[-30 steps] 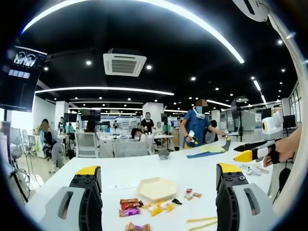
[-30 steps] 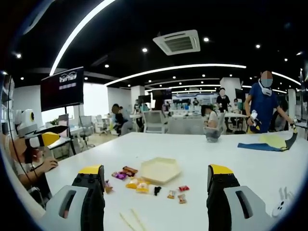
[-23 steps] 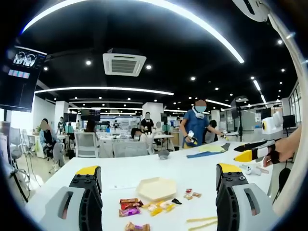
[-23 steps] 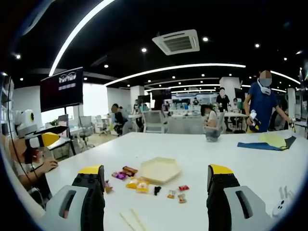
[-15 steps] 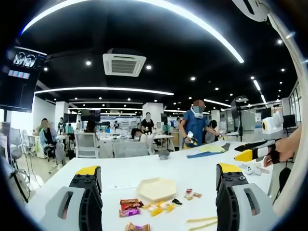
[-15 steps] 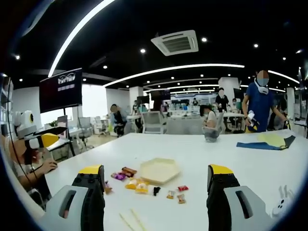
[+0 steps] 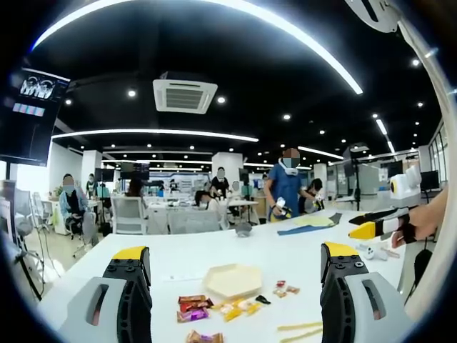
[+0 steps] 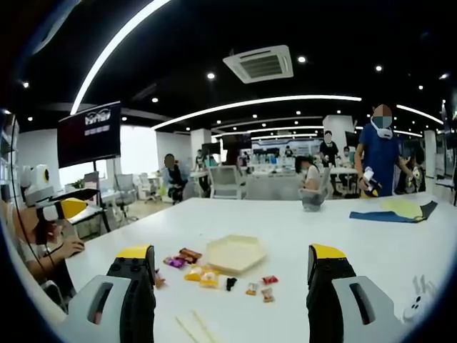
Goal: Place the target food into the container with the food tongs after gripping and lifting it, then release it inside without dropping or visibly crushing the food.
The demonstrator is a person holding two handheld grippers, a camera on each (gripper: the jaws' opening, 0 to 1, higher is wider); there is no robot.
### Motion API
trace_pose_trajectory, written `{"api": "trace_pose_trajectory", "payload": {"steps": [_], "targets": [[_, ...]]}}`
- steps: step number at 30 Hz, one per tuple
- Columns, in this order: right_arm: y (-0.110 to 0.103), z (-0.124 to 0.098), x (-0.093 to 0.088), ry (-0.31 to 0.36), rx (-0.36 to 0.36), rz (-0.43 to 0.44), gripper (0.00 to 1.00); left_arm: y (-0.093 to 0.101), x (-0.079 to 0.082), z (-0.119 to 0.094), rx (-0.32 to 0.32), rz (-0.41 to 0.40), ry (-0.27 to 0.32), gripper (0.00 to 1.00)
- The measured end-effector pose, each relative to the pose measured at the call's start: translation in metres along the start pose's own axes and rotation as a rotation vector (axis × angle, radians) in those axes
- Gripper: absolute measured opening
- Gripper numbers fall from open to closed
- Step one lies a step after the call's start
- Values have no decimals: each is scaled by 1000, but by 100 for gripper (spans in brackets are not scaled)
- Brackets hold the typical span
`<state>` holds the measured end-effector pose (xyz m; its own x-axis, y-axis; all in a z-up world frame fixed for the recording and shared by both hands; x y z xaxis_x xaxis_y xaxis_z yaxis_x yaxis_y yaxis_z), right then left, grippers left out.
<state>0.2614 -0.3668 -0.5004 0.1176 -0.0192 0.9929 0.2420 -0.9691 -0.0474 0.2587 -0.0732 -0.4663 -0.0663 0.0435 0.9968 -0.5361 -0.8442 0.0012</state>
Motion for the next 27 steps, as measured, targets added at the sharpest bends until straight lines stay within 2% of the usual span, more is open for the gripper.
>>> {"api": "trace_pose_trajectory", "payload": {"steps": [27], "targets": [[0, -2, -3, -4, -8, 7, 90, -1, 0, -2, 3, -5, -2, 99]]}}
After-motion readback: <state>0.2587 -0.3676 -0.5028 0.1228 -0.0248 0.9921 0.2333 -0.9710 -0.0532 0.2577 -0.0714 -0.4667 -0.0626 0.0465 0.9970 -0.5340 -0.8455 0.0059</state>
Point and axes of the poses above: the point that each gripper's makers call its tool centre point, and the gripper's own axes: z roughly forward along the fingers, y roughly to its right, x roughly out of its top, the point moved 3 cm from there along -z, roughly backward along the fingers, and after that the axes turned 5 degrees about -x, right-handed, at the moved point
